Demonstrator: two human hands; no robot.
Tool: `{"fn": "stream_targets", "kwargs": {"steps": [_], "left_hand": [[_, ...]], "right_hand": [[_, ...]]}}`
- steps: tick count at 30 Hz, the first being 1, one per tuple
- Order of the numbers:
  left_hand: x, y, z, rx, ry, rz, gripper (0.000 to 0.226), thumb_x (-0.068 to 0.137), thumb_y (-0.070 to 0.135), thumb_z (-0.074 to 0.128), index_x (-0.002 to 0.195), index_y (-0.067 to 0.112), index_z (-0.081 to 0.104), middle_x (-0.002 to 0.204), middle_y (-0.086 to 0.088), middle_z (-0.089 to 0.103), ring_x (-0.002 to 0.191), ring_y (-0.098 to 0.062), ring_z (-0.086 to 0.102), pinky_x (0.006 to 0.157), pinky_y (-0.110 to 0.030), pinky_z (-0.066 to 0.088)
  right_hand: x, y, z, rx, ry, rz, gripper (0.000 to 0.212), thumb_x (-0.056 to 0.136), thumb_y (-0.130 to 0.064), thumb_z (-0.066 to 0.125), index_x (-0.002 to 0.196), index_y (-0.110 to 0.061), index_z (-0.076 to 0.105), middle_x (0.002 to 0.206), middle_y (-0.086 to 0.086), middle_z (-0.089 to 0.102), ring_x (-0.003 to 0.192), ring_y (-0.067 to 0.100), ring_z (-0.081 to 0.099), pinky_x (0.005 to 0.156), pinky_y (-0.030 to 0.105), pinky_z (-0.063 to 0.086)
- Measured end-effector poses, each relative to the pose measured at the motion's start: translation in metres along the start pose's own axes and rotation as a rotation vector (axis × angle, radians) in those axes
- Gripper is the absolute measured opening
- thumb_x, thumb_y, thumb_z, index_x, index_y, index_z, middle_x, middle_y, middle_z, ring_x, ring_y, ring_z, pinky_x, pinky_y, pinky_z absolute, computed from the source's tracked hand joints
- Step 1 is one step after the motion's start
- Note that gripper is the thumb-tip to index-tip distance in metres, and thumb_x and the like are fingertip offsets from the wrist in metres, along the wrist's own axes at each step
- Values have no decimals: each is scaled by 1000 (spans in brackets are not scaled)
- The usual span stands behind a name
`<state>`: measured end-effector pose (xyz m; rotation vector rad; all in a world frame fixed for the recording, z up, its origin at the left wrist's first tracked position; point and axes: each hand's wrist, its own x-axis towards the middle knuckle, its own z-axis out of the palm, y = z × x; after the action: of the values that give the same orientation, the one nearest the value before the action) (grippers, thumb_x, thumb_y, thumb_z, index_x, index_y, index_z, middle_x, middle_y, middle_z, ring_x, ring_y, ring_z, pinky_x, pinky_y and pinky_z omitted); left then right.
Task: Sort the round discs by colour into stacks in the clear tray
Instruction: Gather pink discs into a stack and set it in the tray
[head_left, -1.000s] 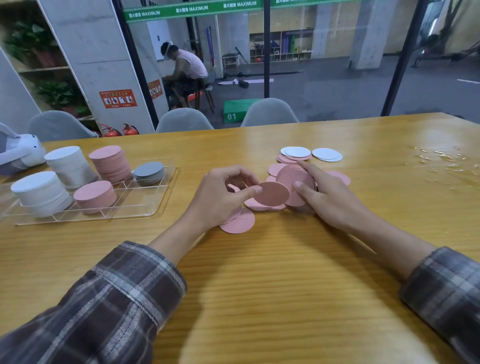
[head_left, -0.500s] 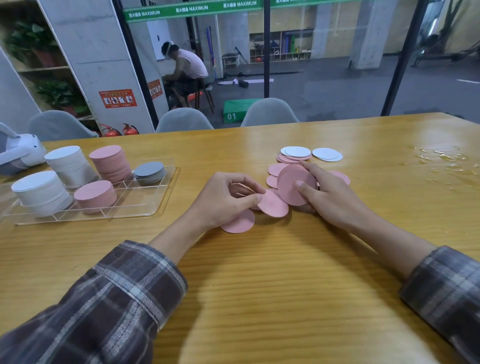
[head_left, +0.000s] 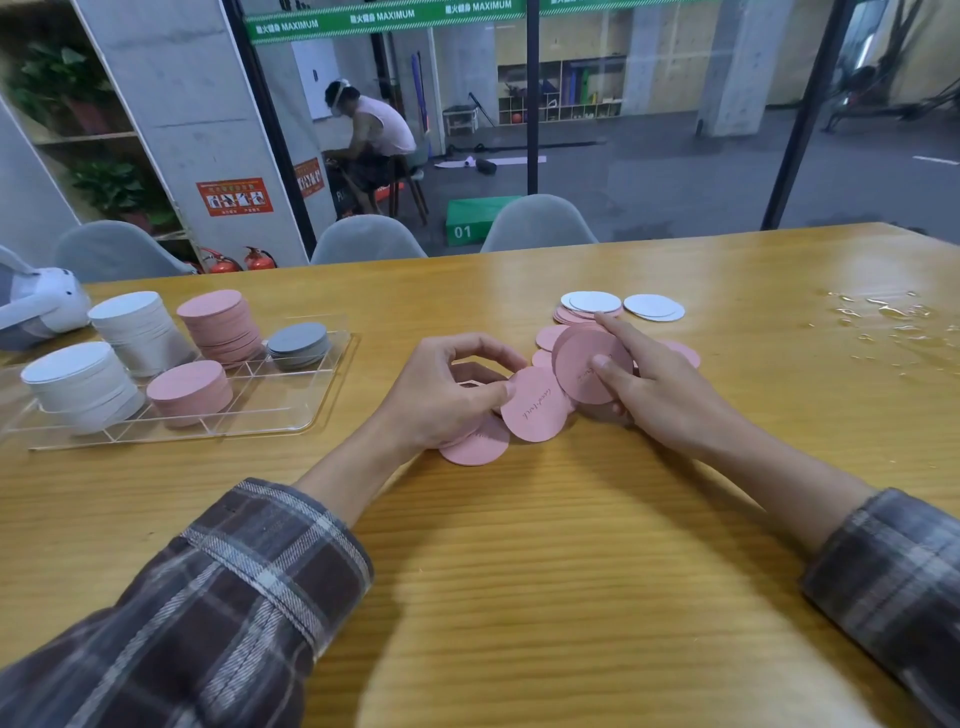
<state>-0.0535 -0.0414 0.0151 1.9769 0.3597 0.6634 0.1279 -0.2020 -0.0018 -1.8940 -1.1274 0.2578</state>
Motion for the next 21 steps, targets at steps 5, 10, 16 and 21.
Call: {"fn": "stream_targets", "kwargs": {"steps": [5, 10, 16, 21], "left_hand": [[0, 2, 1, 18, 30, 25, 26, 84, -14, 68, 89, 9, 76, 92, 4, 77, 74, -7, 71, 68, -21, 56], [0, -1, 3, -6, 66, 44, 21, 84, -9, 75, 91, 10, 76, 92, -2, 77, 77, -8, 72, 70, -23, 57], [4, -9, 17, 57, 157, 112, 20, 80, 6, 86, 91, 20, 77, 86, 6, 76, 83, -12, 74, 79, -24, 56], [5, -6, 29, 128, 218, 153, 17, 80, 7, 86, 91, 18, 77, 85, 10, 77, 84, -6, 74, 83, -23, 57]], "right_hand": [[0, -3, 0, 83, 4, 28, 47, 107, -23, 47, 152, -37, 41, 78, -8, 57, 49, 0, 55, 51, 13, 41], [-2, -6, 2, 138, -20, 35, 46, 107, -22, 47, 149, -42, 44, 84, -5, 58, 52, 1, 56, 50, 14, 43], [0, -7, 8, 161, -118, 46, 41, 109, -31, 41, 150, -35, 45, 88, 1, 61, 59, 9, 58, 53, 29, 45], [-2, -6, 8, 66, -150, 11, 51, 105, -39, 50, 154, -30, 39, 89, -5, 65, 62, 8, 61, 61, 22, 45]]}}
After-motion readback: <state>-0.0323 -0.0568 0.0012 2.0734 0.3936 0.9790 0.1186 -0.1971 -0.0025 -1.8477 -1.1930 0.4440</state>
